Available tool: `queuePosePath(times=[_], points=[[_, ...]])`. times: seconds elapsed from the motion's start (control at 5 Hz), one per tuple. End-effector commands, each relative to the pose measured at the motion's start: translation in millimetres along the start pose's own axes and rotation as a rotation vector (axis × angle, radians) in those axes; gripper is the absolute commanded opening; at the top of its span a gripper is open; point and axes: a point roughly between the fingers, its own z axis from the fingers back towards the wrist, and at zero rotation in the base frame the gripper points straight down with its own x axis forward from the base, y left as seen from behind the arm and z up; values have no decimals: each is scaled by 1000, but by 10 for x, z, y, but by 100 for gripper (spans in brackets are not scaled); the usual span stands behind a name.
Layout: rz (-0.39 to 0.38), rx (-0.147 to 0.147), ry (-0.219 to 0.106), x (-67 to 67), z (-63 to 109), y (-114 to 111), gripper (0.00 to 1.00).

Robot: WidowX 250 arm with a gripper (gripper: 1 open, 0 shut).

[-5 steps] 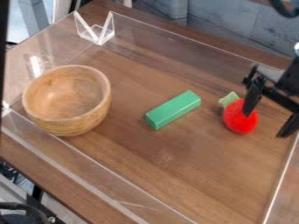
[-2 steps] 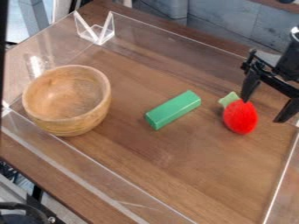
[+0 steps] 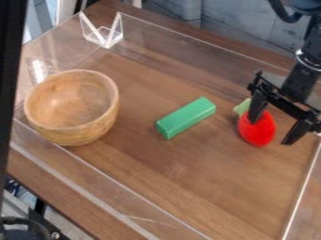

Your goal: Move the red fruit to the left

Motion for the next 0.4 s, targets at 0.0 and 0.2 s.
queuePosePath(times=[0.0, 0.2], points=[[74, -27, -48, 59, 162, -21, 0], [110, -38, -62, 9, 238, 97, 0]])
